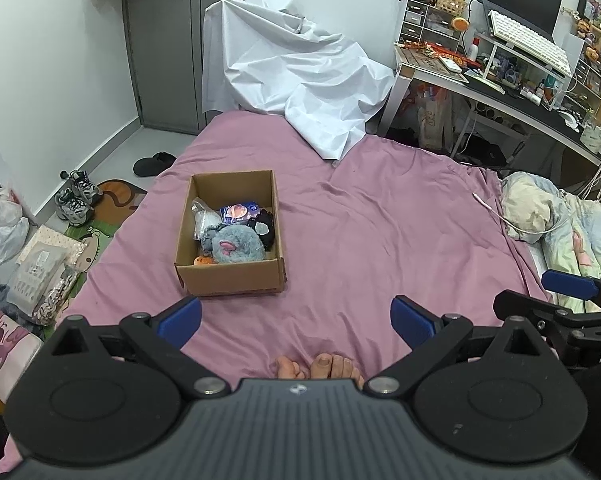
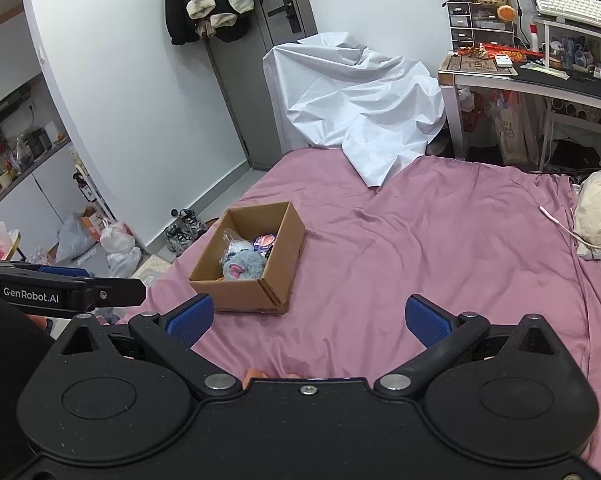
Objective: Organize soft objects
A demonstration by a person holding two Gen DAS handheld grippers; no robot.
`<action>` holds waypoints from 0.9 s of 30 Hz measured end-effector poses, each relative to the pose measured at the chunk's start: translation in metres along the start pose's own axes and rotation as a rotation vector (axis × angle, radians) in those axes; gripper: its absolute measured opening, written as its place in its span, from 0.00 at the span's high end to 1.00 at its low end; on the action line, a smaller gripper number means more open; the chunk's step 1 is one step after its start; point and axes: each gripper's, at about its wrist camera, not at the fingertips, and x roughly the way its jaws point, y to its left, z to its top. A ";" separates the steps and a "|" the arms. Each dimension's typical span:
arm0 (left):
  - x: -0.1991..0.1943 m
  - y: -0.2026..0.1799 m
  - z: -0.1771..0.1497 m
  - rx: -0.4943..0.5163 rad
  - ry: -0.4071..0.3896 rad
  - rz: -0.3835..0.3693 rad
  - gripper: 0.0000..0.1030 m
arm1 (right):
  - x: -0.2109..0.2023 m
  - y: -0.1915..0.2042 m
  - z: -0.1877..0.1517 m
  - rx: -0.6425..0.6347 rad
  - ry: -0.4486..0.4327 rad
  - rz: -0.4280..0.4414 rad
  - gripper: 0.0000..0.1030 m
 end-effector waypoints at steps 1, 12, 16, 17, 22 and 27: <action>0.000 0.000 0.000 -0.001 0.000 -0.001 0.03 | 0.000 0.000 0.000 0.001 -0.001 0.000 0.00; -0.001 -0.005 0.004 0.012 -0.022 -0.001 0.03 | -0.004 -0.004 0.000 0.005 -0.024 -0.009 0.00; -0.001 -0.005 0.004 0.015 -0.024 0.001 0.03 | -0.006 -0.004 0.000 0.001 -0.044 -0.015 0.00; -0.001 -0.005 0.004 0.014 -0.025 0.001 0.03 | -0.007 -0.003 0.000 0.000 -0.050 -0.017 0.00; -0.003 -0.004 0.004 0.012 -0.027 0.007 0.03 | -0.007 -0.002 0.001 -0.007 -0.054 -0.014 0.00; -0.003 -0.004 0.004 0.012 -0.028 0.010 0.03 | -0.007 -0.003 0.001 -0.005 -0.053 -0.016 0.00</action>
